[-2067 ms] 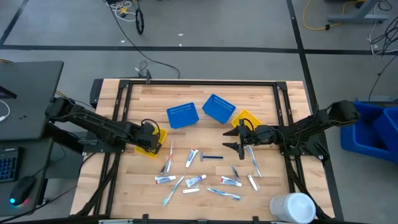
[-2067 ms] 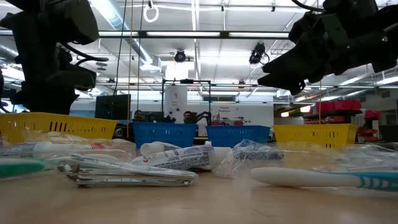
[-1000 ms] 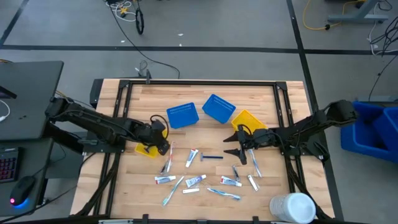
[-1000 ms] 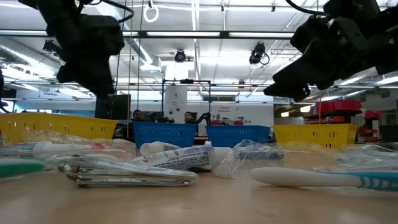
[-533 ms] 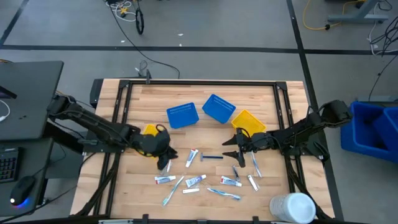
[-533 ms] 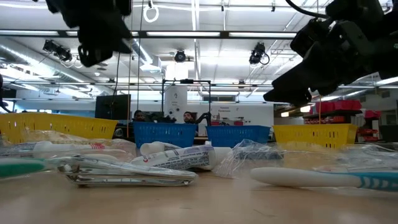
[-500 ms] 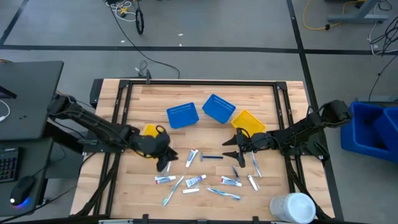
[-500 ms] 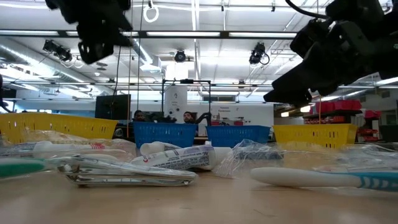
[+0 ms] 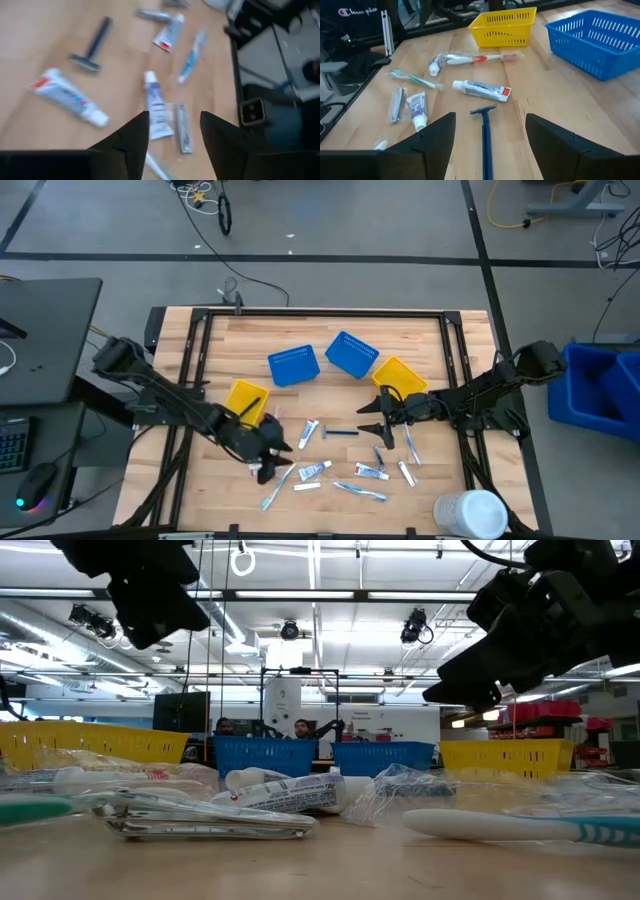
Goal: Pick & Place Travel size toiletries
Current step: Put the white toothpaste into the left blue bin
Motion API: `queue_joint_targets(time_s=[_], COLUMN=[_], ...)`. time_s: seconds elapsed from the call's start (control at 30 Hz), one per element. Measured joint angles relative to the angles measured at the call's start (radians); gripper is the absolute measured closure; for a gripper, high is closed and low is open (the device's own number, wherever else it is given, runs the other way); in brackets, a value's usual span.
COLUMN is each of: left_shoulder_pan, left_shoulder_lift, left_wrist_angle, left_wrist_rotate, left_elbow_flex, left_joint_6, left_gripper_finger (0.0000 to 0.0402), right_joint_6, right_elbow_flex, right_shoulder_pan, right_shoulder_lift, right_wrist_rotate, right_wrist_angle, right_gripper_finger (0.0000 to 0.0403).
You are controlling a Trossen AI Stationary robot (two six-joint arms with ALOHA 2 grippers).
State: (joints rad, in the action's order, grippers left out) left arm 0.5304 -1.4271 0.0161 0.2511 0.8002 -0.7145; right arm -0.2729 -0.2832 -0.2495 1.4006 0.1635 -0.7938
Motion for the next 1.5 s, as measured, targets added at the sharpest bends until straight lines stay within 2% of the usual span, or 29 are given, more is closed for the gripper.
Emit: queue_joint_targets(time_s=[0.13, 0.23, 0.4, 0.5, 0.7, 0.97, 1.2, 1.5], left_shoulder_pan=[-0.004, -0.011, -0.021, -0.021, -0.020, -0.020, -0.020, -0.019], left_shoulder_lift=[-0.114, -0.181, -0.271, -0.314, -0.381, -0.409, -0.449, -0.475], left_wrist_angle=[0.085, 0.303, 0.613, 0.632, 0.657, 0.717, 0.680, 0.714], left_wrist_rotate=[-0.082, -0.092, -0.088, -0.092, -0.163, -0.153, -0.192, -0.200], left_elbow_flex=[0.108, 0.229, 0.403, 0.431, 0.421, 0.420, 0.422, 0.420], left_joint_6=[0.093, 0.127, 0.042, 0.019, -0.049, -0.041, -0.044, -0.033], left_gripper_finger=[0.0199, 0.0198, 0.0198, 0.0198, 0.0199, 0.0199, 0.0199, 0.0199], right_joint_6=[0.000, 0.000, 0.000, 0.000, 0.000, 0.000, 0.000, 0.000], right_elbow_flex=[0.000, 0.000, 0.000, 0.000, 0.000, 0.000, 0.000, 0.000], right_shoulder_pan=[0.000, 0.000, 0.000, 0.000, 0.000, 0.000, 0.000, 0.000], right_shoulder_lift=[0.000, 0.000, 0.000, 0.000, 0.000, 0.000, 0.000, 0.011], right_wrist_rotate=[0.000, 0.000, 0.000, 0.000, 0.000, 0.000, 0.000, -0.001], right_wrist_angle=[-0.005, -0.007, -0.013, -0.014, -0.009, 0.010, 0.026, 0.023], right_gripper_finger=[0.0158, 0.0164, 0.0171, 0.0172, 0.0164, 0.0155, 0.0169, 0.0180])
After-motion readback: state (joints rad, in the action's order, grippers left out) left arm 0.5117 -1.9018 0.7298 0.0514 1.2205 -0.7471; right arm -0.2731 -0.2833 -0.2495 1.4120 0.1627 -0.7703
